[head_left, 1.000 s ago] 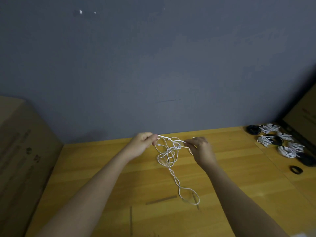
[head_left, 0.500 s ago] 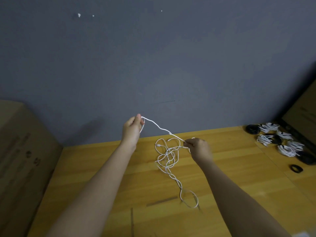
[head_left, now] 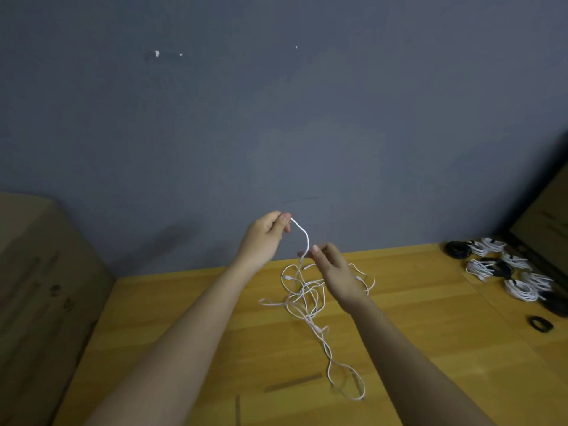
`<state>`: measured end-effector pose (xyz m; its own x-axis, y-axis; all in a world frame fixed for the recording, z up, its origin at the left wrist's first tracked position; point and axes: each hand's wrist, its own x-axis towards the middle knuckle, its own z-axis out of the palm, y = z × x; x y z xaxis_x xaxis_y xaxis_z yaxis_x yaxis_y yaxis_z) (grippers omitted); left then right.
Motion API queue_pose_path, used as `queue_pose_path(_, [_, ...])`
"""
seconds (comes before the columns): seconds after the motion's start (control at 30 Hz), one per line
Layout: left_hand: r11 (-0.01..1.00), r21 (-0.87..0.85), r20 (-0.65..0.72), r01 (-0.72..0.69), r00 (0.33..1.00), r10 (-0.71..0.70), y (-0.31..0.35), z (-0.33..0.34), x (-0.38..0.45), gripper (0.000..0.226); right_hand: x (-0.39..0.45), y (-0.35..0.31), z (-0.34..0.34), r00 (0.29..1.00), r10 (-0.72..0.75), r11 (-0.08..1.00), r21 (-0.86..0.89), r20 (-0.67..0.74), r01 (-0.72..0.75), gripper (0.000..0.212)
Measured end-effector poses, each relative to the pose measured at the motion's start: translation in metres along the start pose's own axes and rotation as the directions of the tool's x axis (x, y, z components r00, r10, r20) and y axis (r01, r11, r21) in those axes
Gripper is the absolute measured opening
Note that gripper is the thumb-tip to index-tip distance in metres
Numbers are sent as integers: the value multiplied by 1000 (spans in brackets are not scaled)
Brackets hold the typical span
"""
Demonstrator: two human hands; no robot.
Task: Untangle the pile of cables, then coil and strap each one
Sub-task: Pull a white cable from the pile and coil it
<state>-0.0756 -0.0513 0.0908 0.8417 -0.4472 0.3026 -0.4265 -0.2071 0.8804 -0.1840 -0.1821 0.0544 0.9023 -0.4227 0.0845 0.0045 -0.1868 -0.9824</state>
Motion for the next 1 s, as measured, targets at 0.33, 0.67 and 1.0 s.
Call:
queue_pose_path(0.33, [984,174,-28,-45,998,51,10,-2,2,34,-11,-20,17,998,-57,981,186,30,50,17])
queue_pose_path(0.67, [983,178,-116,47,993,-27,11,-12,1,34,-1,3,-9,971,-230,884,-431,-60,183,22])
queue_pose_path(1.0, [974,203,-169,96,984,-62,16,-18,2,36,8,-11,-28,974,-92,995,28,-209,100,24])
